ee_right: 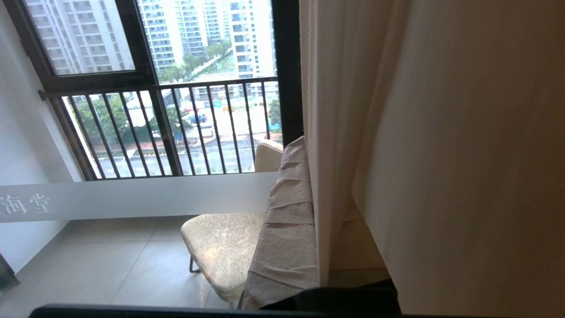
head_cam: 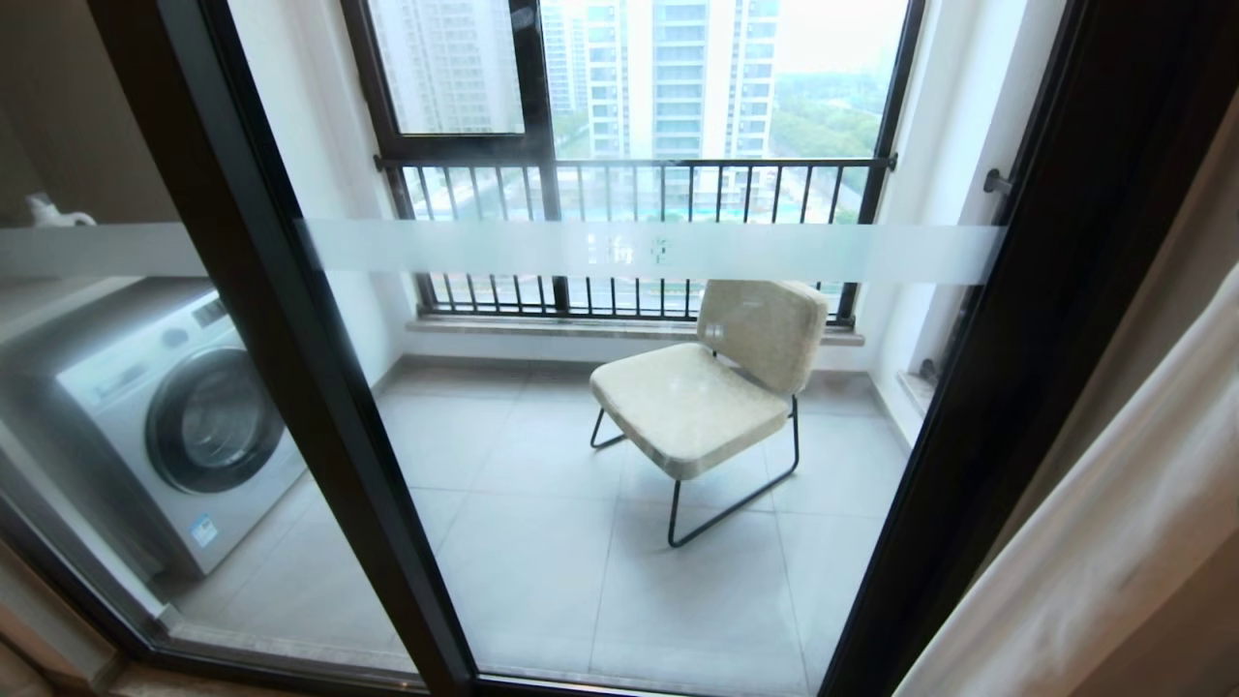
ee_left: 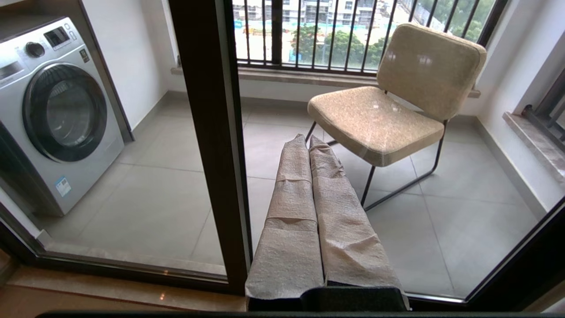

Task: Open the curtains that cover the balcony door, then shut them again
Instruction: Close the inner curtains on both sides

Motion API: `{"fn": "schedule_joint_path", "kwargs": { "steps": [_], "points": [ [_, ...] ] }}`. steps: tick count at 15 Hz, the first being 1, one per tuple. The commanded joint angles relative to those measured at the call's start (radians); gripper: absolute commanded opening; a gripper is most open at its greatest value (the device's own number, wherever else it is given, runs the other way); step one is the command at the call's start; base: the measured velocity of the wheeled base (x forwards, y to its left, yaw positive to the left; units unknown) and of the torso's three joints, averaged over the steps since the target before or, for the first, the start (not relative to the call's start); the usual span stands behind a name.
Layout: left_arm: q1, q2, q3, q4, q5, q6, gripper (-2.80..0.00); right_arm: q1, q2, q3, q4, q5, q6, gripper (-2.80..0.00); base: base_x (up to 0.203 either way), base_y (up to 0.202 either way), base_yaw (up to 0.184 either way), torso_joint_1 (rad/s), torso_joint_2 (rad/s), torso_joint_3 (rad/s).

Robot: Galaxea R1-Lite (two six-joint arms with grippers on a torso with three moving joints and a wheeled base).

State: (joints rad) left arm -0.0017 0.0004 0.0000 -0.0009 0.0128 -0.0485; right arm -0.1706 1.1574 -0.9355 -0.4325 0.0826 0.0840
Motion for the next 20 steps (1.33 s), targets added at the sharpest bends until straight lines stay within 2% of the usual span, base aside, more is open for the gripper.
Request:
{"fn": "schedule_joint_path", "kwargs": {
  "steps": [1,11,15,20],
  "points": [
    [0.000,0.000,0.000,-0.001,0.000,-0.001,-2.80,0.000,0.007,0.001,-0.002,0.002,0.000,-2.80,0.002,0.136,0.000,0.007,0.01,-0.002],
    [0.000,0.000,0.000,-0.001,0.001,-0.001,-2.80,0.005,0.045,-0.006,-0.003,0.002,-0.004,-2.80,0.000,0.192,0.001,0.001,0.00,0.002],
    [0.000,0.000,0.000,-0.001,0.001,-0.001,-2.80,0.025,0.082,-0.010,-0.064,0.002,-0.001,-2.80,0.000,0.195,-0.001,0.001,0.00,0.003],
    [0.000,0.000,0.000,-0.001,0.001,-0.001,-2.80,0.056,0.115,-0.012,-0.075,0.000,-0.024,-2.80,0.000,0.183,-0.001,0.004,0.00,0.002]
  ]
}}
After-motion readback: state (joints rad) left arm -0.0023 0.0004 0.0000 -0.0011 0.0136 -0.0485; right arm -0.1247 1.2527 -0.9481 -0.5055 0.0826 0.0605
